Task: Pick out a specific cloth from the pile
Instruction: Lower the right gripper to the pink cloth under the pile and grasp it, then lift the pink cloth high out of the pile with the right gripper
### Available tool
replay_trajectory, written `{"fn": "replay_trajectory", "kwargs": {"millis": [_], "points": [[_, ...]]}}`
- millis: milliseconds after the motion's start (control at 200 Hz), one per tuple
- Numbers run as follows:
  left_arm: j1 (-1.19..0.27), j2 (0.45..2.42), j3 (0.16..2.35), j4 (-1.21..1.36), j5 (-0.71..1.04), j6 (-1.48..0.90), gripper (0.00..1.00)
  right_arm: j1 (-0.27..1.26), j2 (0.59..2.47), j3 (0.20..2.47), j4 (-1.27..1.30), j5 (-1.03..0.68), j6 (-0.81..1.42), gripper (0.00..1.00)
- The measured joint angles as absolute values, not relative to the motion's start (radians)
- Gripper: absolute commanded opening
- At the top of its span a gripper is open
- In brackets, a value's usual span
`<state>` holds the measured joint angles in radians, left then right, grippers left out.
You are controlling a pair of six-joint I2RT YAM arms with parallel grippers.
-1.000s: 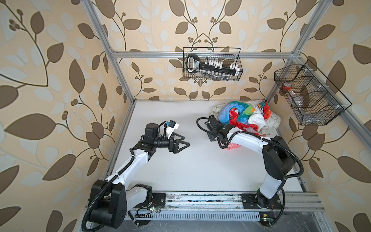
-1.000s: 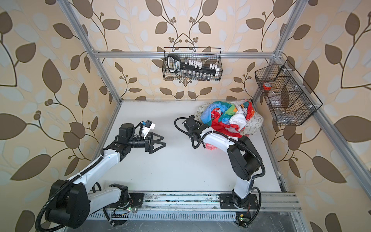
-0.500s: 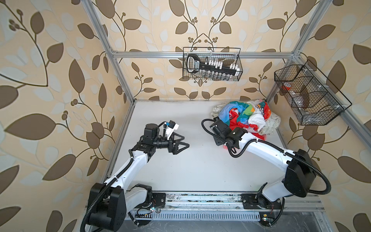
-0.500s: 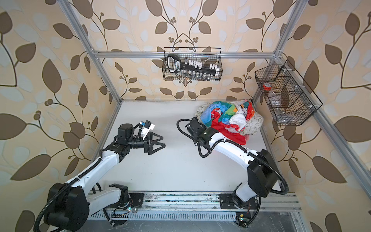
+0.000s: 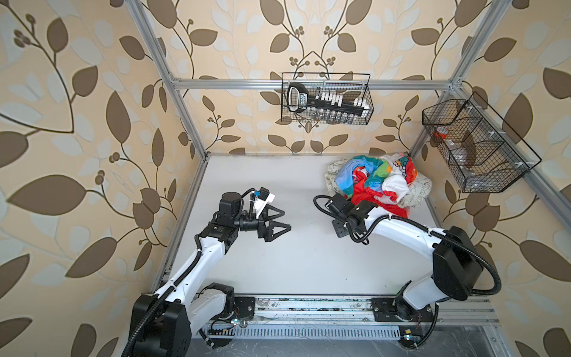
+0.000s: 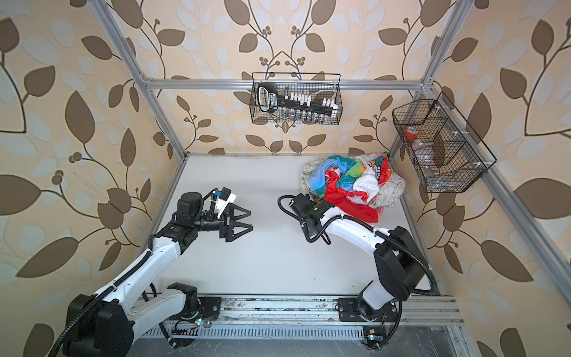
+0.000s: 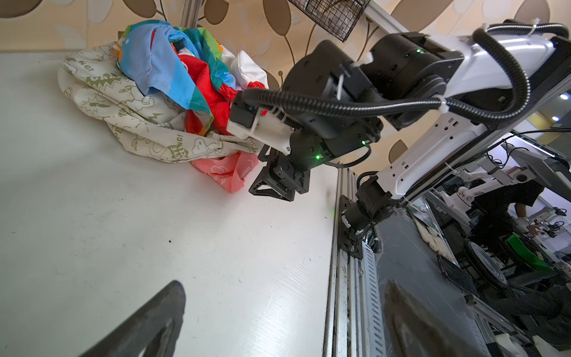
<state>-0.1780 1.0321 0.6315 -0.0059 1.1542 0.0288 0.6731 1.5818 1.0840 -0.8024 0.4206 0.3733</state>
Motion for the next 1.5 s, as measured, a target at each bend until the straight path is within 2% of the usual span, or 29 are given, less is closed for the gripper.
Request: {"fn": "replay_trajectory", "kwargs": {"millis": [315,695,795,850,925,1070,1199,1379,1499], "points": [[-0.178,1.032,0.624,-0.026,1.156,0.051,0.99,0.589,1.67,1.064,-0.734,0.418,0.357,0.76],[-0.178,1.036,0.624,-0.034,1.164,0.059,0.99,0.544,1.755,1.064,-0.629,0.422,0.338,0.83],[-0.178,1.038,0.624,-0.035,1.165,0.064,0.99,0.541,1.766,1.064,-0.605,0.423,0.336,0.83],[-0.178,1.04,0.624,-0.035,1.168,0.068,0.99,0.541,1.767,1.064,-0.593,0.426,0.335,0.77],[-0.178,1.044,0.624,-0.035,1.17,0.071,0.99,0.541,1.77,1.064,-0.574,0.429,0.327,0.59],[-0.178,1.053,0.624,-0.039,1.17,0.073,0.99,0.54,1.788,1.064,-0.537,0.44,0.336,0.38],[-0.178,1.054,0.624,-0.042,1.17,0.073,0.99,0.54,1.803,1.063,-0.524,0.457,0.331,0.0],[-0.178,1.054,0.624,-0.043,1.17,0.073,0.99,0.539,1.774,1.062,-0.543,0.494,0.329,0.0],[-0.178,1.054,0.624,-0.043,1.17,0.073,0.99,0.541,1.658,1.064,-0.595,0.543,0.321,0.0]]}}
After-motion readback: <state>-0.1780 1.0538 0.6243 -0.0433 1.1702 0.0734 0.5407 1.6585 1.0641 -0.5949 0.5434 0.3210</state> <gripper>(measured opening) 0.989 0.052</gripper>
